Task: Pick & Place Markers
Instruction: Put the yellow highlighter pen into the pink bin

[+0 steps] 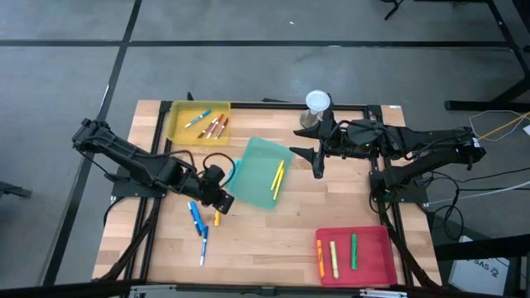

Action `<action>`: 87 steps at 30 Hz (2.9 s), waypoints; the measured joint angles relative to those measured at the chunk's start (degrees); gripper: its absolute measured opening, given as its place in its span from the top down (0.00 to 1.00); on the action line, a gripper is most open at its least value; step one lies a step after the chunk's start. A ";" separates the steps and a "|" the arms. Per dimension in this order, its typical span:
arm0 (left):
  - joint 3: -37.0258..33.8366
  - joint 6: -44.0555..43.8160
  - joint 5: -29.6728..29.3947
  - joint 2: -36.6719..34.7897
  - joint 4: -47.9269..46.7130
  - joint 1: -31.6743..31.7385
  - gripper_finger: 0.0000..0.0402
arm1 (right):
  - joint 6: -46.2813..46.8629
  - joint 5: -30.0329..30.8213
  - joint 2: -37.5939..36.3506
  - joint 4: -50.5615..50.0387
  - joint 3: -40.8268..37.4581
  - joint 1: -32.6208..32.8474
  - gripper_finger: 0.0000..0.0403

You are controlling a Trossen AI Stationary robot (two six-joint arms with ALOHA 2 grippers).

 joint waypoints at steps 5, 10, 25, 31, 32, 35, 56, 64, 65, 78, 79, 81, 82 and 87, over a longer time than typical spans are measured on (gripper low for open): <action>0.00 -3.65 4.23 2.81 2.79 -0.05 0.81 | -0.01 -0.44 0.00 -0.29 0.00 0.01 0.39; 0.00 -5.02 3.33 4.03 4.55 -0.84 0.72 | -0.27 -4.72 -0.30 -5.65 0.00 -0.01 0.39; 0.00 -7.57 4.95 3.84 4.47 -0.88 0.51 | -1.52 -19.91 -8.91 -23.68 -0.02 0.01 0.39; 0.00 -9.10 4.63 3.84 4.43 -0.88 0.51 | -3.01 -19.68 -12.51 -26.26 -0.02 0.01 0.39; 0.00 -9.39 4.57 3.84 4.43 -0.88 0.51 | -3.08 -19.24 -12.84 -26.98 -0.02 0.01 0.39; 0.00 -10.16 4.52 3.84 4.42 -0.88 0.51 | -3.09 -18.26 -13.82 -28.66 -0.02 0.01 0.39; 0.00 -23.70 9.16 3.82 9.12 -7.87 0.51 | -1.24 -16.83 -14.40 -29.60 -0.02 0.01 0.39; 0.02 -30.88 9.00 4.67 4.73 -9.90 0.51 | -0.91 -16.81 -14.40 -30.49 -0.02 0.01 0.39; 0.02 -31.15 8.98 5.02 4.06 -9.75 0.51 | -0.97 -16.81 -14.40 -30.49 -0.02 0.01 0.39; 0.02 -31.63 10.32 12.22 -0.45 -4.47 0.51 | -0.19 -13.78 -14.38 -30.45 -0.02 -0.01 0.39; 0.02 -31.51 10.26 12.64 -0.85 -4.31 0.51 | 0.19 -13.67 -14.38 -30.44 -0.02 -0.01 0.39; 0.02 -31.53 10.24 13.43 -1.61 -4.41 0.51 | 0.59 -13.64 -14.38 -30.45 -0.02 -0.01 0.39; 0.02 -31.67 10.35 13.79 -2.20 -4.52 0.51 | 0.69 -13.66 -14.38 -30.44 -0.02 -0.01 0.39; 0.02 -34.88 11.94 15.72 -4.45 -4.91 0.51 | 0.48 -13.53 -14.38 -30.47 -0.02 0.00 0.39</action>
